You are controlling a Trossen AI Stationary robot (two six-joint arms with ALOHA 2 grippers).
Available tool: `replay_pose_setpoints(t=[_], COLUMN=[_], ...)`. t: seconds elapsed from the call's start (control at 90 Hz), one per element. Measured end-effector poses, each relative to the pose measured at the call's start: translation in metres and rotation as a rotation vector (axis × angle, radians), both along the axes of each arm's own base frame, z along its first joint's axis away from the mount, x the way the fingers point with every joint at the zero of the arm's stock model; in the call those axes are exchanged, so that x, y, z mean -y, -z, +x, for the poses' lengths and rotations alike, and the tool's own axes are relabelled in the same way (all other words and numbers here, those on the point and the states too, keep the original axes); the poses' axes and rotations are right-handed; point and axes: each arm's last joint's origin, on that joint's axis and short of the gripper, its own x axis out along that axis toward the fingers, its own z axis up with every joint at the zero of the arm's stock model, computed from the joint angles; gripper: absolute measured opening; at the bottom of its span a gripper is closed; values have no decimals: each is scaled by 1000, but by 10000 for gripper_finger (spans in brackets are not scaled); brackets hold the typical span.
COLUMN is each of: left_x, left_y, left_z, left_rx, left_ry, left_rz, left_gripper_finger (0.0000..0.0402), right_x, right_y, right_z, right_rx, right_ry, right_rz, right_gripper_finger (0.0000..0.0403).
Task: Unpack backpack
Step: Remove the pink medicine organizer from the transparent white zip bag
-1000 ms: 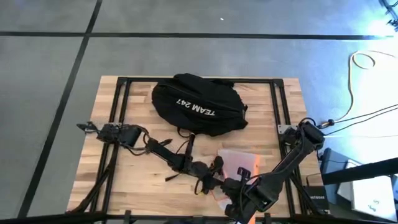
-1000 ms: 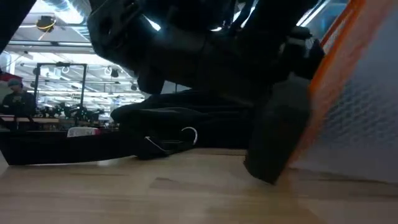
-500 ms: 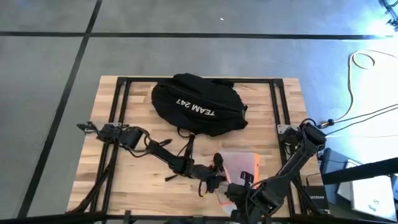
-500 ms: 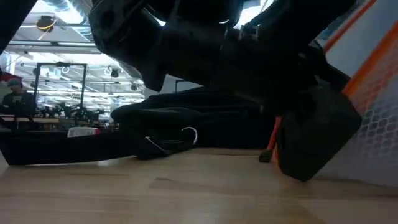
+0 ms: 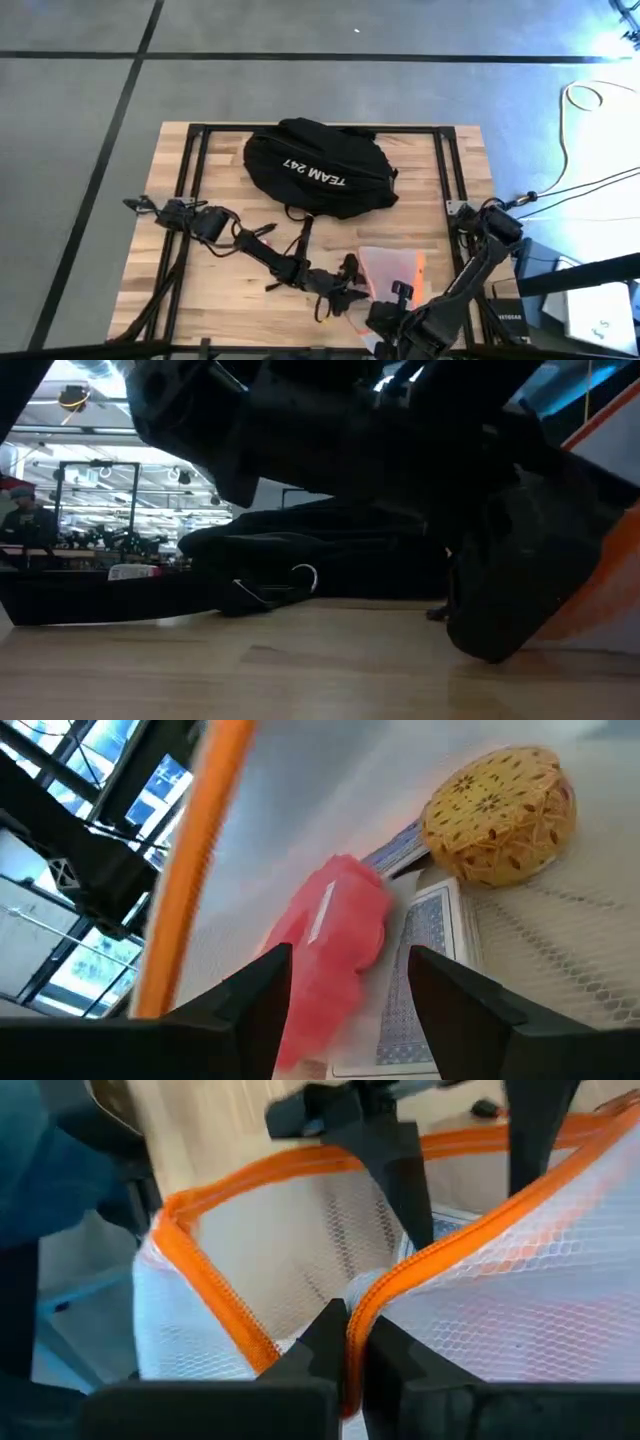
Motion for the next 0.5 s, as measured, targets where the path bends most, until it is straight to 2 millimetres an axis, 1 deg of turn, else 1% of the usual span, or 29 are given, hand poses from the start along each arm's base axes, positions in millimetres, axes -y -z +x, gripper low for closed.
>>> replay_pose_setpoints(t=[0.078, 0.156, 0.333, 0.5], left_x=[-2, -4, -5, -9], left_y=[0, 0, 0, 1], left_z=[1, 1, 2, 4], left_rx=[-4, -4, -6, -13], left_ry=[-7, -11, 14, 13], left_rz=[-11, -15, -20, -43], left_gripper_finger=[186, 186, 186, 186], right_x=[-1, -2, -8, -9], right_y=[8, 11, 11, 11], right_z=[3, 4, 4, 2], right_rx=[-27, -51, -59, -47], right_ry=[-17, -30, -44, -22], right_rz=[-9, 0, 56, 60], right_gripper_finger=[0, 0, 0, 0])
